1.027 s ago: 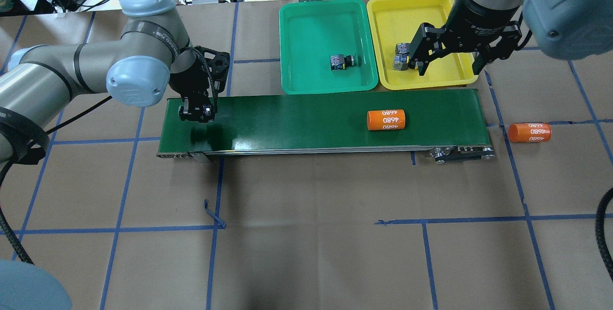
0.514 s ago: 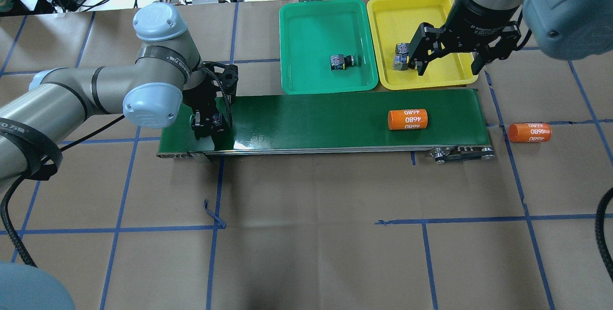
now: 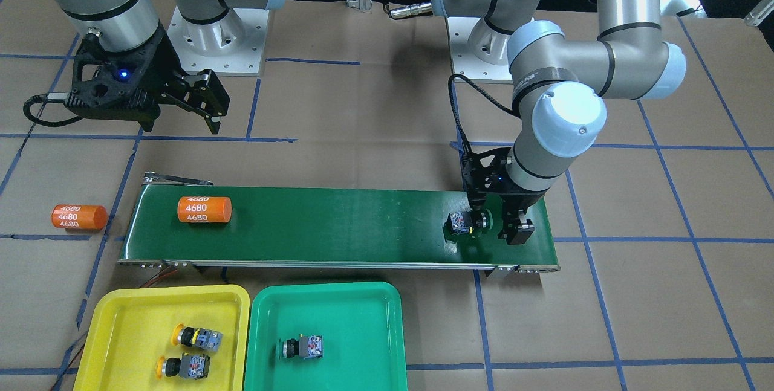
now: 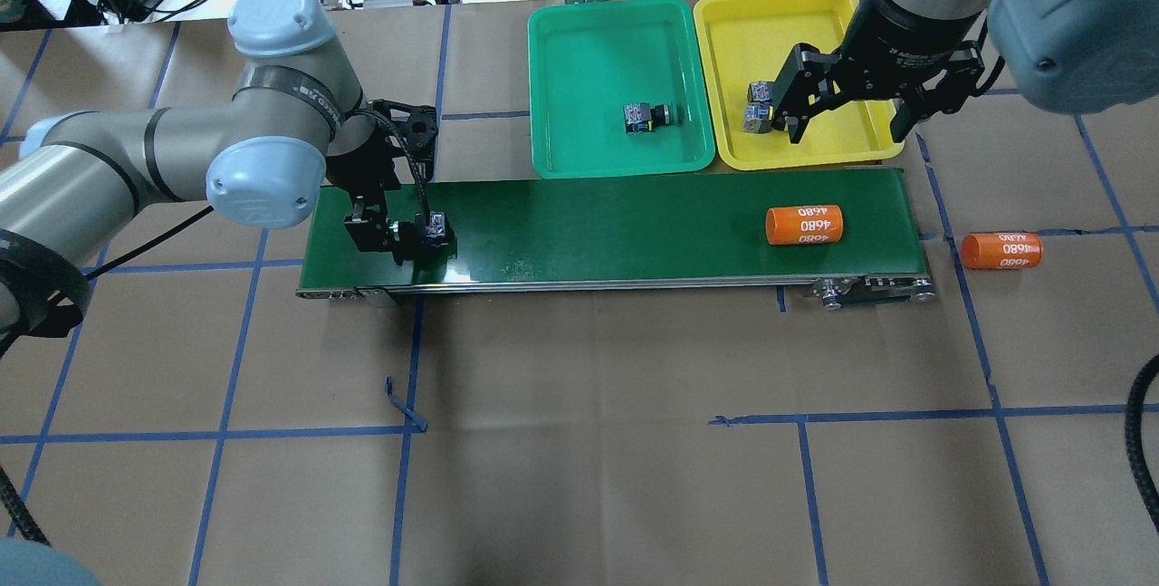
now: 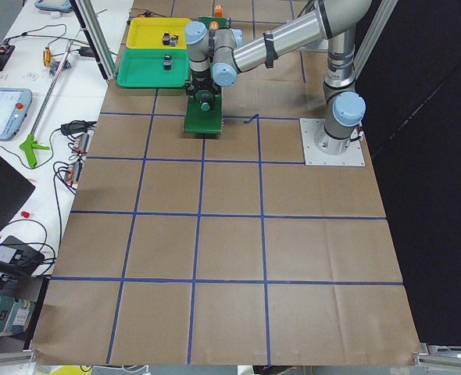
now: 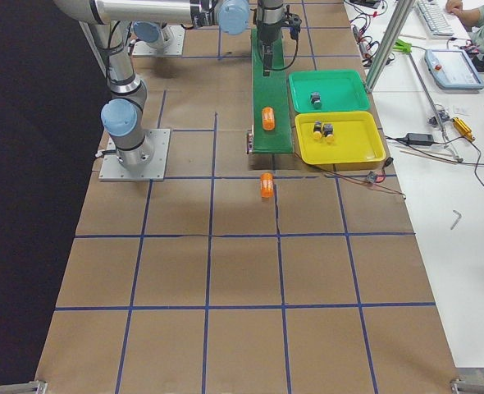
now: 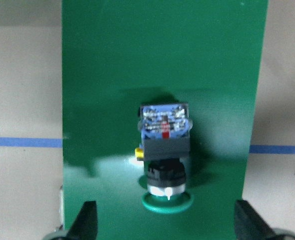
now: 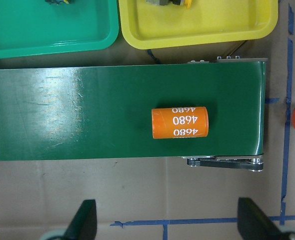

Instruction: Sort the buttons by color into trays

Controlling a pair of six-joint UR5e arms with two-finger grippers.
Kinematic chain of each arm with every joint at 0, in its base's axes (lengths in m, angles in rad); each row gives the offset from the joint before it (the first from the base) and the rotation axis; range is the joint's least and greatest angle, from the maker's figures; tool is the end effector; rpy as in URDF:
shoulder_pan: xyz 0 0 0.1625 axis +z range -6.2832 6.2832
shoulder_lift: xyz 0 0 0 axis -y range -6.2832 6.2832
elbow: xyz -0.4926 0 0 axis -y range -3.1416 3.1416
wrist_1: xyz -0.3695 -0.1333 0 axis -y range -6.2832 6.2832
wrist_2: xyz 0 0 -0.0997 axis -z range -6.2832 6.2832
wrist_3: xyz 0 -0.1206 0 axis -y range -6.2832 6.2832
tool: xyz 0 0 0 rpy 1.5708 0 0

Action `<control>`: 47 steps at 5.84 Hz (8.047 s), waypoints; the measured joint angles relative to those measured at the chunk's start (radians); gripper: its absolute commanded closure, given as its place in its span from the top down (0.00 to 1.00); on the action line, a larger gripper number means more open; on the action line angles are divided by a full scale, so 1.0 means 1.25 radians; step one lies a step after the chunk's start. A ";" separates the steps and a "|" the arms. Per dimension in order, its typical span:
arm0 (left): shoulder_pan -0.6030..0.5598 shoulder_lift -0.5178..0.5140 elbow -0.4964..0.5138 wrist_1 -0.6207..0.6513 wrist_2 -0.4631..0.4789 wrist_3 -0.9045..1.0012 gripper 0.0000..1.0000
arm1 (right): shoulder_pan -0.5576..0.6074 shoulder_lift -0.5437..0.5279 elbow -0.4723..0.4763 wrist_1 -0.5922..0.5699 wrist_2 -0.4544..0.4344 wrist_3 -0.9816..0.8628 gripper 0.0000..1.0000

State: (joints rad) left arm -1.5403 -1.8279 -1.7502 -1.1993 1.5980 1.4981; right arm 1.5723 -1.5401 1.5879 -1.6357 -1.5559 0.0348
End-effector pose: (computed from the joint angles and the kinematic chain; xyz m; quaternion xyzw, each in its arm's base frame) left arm -0.1131 -0.5555 0.3559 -0.6696 -0.7419 -0.0329 0.0127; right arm 0.1358 -0.4857 0.5183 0.0166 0.9998 -0.0084 0.0076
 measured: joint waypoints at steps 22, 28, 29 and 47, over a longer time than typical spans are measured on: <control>0.025 0.316 0.072 -0.305 -0.013 -1.088 0.98 | 0.072 0.185 0.230 -0.475 0.028 -1.064 1.00; 0.025 0.316 0.072 -0.305 -0.015 -1.088 0.98 | 0.020 0.189 0.260 -0.493 -0.099 -1.224 0.08; 0.025 0.316 0.072 -0.305 -0.016 -1.088 0.98 | 0.012 0.184 0.256 -0.494 -0.097 -1.232 0.08; 0.026 0.317 0.072 -0.306 -0.014 -1.088 0.98 | 0.133 0.532 -0.532 -0.120 -0.042 -0.930 1.00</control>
State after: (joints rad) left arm -1.5079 -1.4313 -1.6598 -1.5812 1.5800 0.1381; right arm 1.7380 -0.8757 0.9234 -1.7860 -1.6081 -1.1276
